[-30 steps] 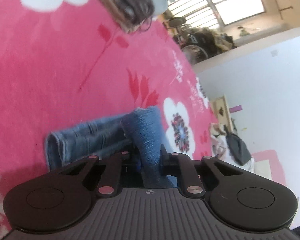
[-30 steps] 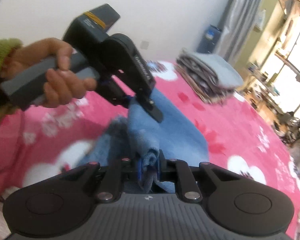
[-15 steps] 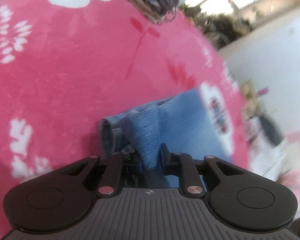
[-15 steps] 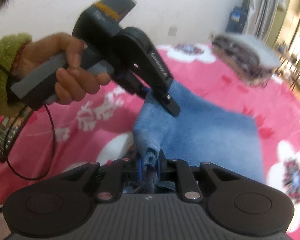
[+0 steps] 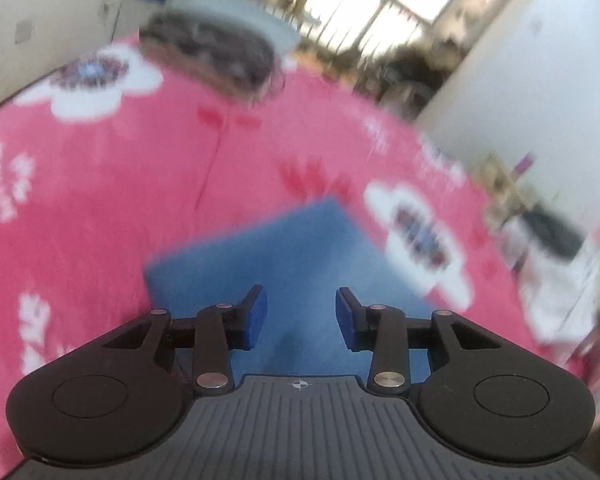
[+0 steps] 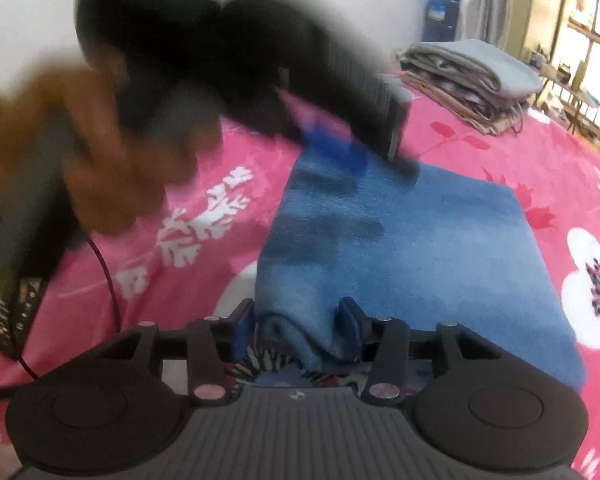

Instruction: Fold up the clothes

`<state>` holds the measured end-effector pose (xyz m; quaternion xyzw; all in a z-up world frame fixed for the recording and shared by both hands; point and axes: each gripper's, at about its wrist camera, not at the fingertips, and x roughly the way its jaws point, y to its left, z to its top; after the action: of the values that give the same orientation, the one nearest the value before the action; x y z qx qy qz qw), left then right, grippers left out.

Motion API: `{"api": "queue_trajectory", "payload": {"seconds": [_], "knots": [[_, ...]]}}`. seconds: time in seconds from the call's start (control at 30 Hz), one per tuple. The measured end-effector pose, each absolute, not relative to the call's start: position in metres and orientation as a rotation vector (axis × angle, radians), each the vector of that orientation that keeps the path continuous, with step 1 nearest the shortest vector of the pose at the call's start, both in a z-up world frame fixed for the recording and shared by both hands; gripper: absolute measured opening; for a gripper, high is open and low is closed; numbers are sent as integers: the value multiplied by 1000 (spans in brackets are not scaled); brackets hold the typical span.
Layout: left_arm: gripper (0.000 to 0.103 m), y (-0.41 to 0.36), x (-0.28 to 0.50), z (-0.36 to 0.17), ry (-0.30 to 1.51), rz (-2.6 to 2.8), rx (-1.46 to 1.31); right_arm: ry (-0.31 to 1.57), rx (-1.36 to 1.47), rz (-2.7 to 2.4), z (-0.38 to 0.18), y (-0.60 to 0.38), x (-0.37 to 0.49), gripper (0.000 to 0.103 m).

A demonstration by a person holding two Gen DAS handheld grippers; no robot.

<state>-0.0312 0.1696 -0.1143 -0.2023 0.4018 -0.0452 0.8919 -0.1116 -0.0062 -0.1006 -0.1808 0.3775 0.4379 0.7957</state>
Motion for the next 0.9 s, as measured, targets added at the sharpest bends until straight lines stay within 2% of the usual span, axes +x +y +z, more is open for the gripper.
{"api": "queue_trajectory", "payload": {"seconds": [0.2, 0.33, 0.53, 0.7, 0.9], "knots": [[37, 159, -39, -125, 809, -111, -268, 893, -215, 830, -59, -70, -62, 47], [37, 160, -39, -128, 799, -120, -264, 895, -100, 669, -47, -99, -7, 39], [37, 166, -43, -135, 780, -120, -326, 1382, -109, 588, -155, -89, 31, 33], [37, 175, -46, -136, 759, -149, -379, 1310, -135, 601, -109, -95, 30, 32], [38, 175, -51, -138, 732, -177, -353, 1009, -189, 610, -14, -97, 21, 32]]}}
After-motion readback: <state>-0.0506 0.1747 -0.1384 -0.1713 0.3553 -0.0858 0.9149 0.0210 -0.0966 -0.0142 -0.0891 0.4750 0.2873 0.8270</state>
